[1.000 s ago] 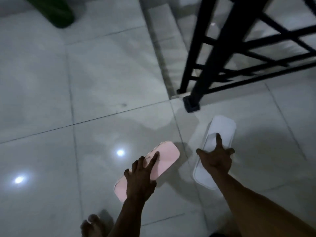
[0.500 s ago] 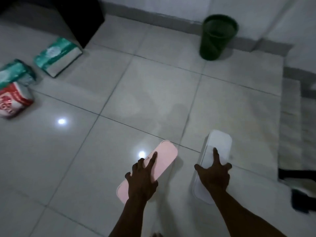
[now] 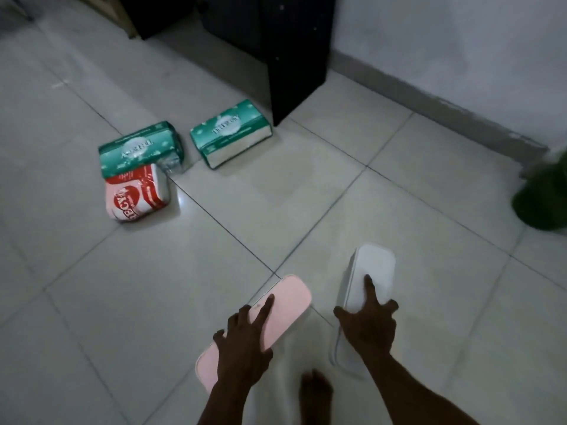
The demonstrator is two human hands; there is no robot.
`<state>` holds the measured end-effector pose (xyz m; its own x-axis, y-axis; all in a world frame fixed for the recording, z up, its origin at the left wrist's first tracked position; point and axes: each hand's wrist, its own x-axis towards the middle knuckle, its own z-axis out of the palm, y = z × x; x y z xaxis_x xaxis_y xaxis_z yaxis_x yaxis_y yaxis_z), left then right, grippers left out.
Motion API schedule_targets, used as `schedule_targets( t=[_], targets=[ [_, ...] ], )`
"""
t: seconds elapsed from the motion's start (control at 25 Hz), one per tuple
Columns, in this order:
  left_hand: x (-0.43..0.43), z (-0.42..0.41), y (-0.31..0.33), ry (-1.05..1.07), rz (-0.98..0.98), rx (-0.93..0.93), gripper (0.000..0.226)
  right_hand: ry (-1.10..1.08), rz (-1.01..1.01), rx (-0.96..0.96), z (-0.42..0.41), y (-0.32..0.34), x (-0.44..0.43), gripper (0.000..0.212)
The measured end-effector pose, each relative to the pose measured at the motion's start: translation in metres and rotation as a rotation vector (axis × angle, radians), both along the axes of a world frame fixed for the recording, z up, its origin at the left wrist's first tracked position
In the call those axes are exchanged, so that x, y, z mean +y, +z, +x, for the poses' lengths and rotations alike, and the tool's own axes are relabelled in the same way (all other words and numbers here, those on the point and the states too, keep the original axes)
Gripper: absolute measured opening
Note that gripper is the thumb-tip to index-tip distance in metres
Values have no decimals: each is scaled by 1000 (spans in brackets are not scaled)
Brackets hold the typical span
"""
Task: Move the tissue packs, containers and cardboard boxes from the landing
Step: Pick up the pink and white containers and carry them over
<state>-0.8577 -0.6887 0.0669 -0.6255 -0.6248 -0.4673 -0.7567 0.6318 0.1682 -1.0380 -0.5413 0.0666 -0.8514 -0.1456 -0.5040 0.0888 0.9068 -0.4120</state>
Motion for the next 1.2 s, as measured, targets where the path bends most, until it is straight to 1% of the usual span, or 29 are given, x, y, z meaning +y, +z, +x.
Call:
schedule_targets(
  t=[0.08,0.2,0.32,0.4,0.56,0.64,0.76,0.96,1.12,1.2],
  targets=[
    [-70,-15,-15,47,10,-23,106,35,5,-40,-30,-23,-70,105],
    [-160,-38,-27,135,9,-10,106,133,-9,-25,-59,-40,-163,105],
    [-249,-59,-42,202,16,-30,111,140,0,-52,-79,-60,-253,106],
    [-304,-70,-61,243,32,1,112,174,2,-58,-87,-76,-310,106],
    [-398,-92,-105,242,60,9,109,185,31,-65,-109,-122,-409,107],
    [-436,-97,-130,215,52,-24,111,205,40,-49,-115,-145,-457,107],
    [-482,-104,-161,207,68,-41,112,206,56,-15,-122,-177,-513,108],
    [-527,-108,-191,224,92,-34,109,226,61,42,-126,-218,-576,108],
    [-547,-107,-211,251,111,-29,109,189,97,-17,-126,-240,-600,108],
    [-550,-110,-219,282,113,-16,110,199,95,-11,-124,-246,-603,111]
  ],
)
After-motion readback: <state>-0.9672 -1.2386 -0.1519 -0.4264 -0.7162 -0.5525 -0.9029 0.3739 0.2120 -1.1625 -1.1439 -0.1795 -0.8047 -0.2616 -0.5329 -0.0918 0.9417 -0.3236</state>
